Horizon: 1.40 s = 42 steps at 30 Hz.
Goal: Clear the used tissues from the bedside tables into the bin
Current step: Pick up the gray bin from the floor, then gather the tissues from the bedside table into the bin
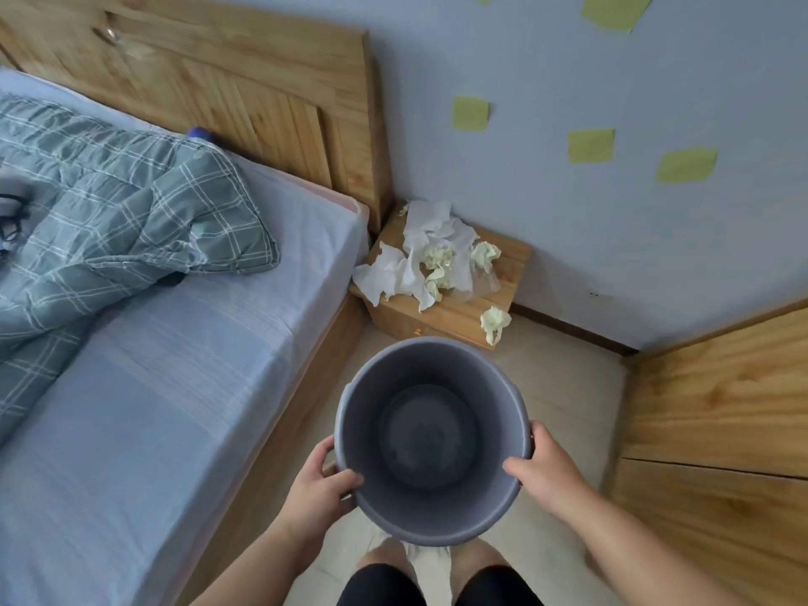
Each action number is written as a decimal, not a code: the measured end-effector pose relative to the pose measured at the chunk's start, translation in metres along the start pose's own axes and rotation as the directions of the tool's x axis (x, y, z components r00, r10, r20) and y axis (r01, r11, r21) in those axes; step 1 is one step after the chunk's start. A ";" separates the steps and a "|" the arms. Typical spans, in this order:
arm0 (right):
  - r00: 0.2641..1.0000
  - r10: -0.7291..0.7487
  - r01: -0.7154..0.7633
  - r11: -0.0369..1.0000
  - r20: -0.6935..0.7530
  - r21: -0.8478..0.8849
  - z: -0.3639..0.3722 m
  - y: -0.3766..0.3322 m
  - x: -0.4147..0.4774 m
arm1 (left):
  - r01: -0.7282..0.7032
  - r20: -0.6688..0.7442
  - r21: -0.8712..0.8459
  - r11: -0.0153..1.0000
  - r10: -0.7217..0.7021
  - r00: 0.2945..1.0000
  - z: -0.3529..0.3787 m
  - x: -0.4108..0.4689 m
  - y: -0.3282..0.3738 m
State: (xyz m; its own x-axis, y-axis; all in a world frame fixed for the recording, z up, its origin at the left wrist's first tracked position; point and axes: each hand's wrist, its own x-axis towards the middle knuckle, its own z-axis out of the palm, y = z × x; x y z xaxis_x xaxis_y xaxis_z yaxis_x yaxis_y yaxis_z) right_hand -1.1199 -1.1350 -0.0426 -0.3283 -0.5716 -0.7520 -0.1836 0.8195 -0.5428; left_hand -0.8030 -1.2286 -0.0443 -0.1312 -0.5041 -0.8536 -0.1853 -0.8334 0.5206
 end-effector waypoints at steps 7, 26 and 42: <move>0.998 0.065 -0.065 0.998 -0.022 -0.005 0.067 0.033 0.182 | 0.051 -0.017 0.033 0.998 -0.051 0.999 -0.008 0.184 -0.025; 0.975 0.138 -0.171 0.968 0.176 0.184 0.187 0.129 0.464 | 0.031 -0.086 0.010 0.999 -0.030 0.996 -0.056 0.487 -0.129; 0.947 0.313 -0.310 0.949 0.071 -0.051 0.022 -0.008 0.187 | -0.133 -0.052 0.477 0.869 0.179 0.983 -0.023 0.192 0.025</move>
State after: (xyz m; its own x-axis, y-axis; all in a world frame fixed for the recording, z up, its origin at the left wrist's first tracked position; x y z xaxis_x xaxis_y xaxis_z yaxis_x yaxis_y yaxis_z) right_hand -1.1599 -1.2489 -0.1871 -0.3025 -0.2874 -0.9088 -0.1196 0.9574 -0.2629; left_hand -0.8108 -1.3513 -0.1958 -0.1118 -0.6557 -0.7467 -0.6080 -0.5491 0.5733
